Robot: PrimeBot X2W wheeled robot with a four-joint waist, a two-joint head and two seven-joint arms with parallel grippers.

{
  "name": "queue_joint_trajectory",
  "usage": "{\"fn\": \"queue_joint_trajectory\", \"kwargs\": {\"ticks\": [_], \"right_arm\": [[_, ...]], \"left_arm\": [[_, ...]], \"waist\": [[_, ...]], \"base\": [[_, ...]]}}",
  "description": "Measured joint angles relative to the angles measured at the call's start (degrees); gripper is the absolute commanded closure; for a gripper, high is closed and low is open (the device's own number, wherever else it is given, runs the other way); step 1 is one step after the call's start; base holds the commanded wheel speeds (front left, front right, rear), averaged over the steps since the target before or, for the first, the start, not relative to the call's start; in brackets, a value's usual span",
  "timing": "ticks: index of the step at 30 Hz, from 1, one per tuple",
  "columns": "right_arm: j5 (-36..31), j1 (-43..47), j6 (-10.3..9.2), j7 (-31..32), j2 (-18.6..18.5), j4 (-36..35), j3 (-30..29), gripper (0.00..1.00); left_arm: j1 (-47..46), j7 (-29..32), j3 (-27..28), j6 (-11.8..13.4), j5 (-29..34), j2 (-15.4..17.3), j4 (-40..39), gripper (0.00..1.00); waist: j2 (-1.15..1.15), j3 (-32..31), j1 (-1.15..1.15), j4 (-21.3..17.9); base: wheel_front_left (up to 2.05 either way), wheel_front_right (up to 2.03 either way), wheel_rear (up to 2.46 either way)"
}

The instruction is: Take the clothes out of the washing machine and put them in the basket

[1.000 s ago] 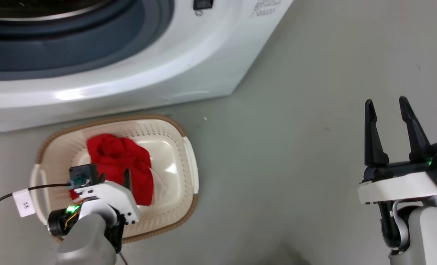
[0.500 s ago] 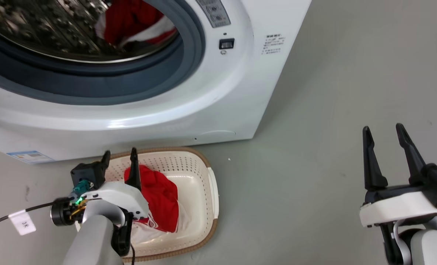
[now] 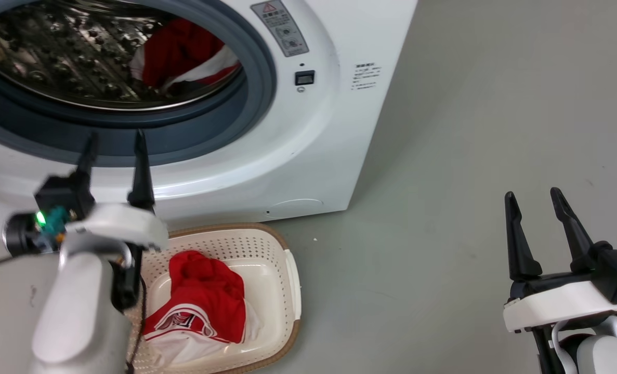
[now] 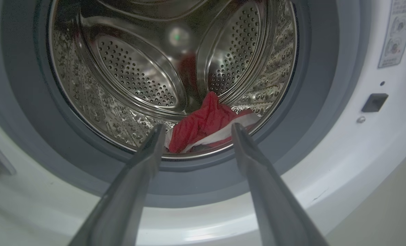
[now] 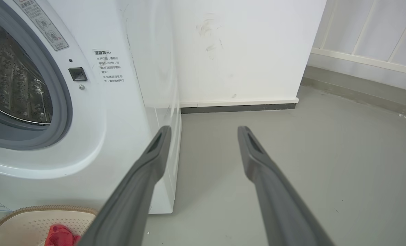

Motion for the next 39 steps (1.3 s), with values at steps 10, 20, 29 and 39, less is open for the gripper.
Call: {"fn": "queue_joint_trajectory", "kwargs": {"ticks": [10,20,29,39], "right_arm": [[3.02,-1.13,0.00,-2.07,0.00,1.80,1.22,0.00],[6.89,-4.65,0.00,-5.33,-0.04,5.77,2.63,0.00],[10.57,-8.52,0.00,-6.78,-0.04,9.31,5.33,0.00],[13.67,-10.66,0.00,-7.04,-0.03,9.51,8.46,0.00]], "left_arm": [[-13.14,6.45,-0.43,-1.43,1.74,6.20,0.94,0.00],[-25.49,16.82,-0.21,-3.96,2.02,13.78,6.38,0.00],[-38.77,31.87,-1.44,-6.08,0.98,19.71,9.46,0.00],[-49.65,45.10,-4.02,-6.98,0.65,22.93,12.34,0.00]], "waist": [[0.00,3.56,0.00,-4.65],[0.00,11.31,0.01,-9.81],[0.00,20.06,0.02,-13.96],[0.00,27.11,0.02,-19.32]], "base": [[0.00,0.00,0.00],[0.00,0.00,0.00],[0.00,0.00,0.00],[0.00,0.00,0.00]]}}
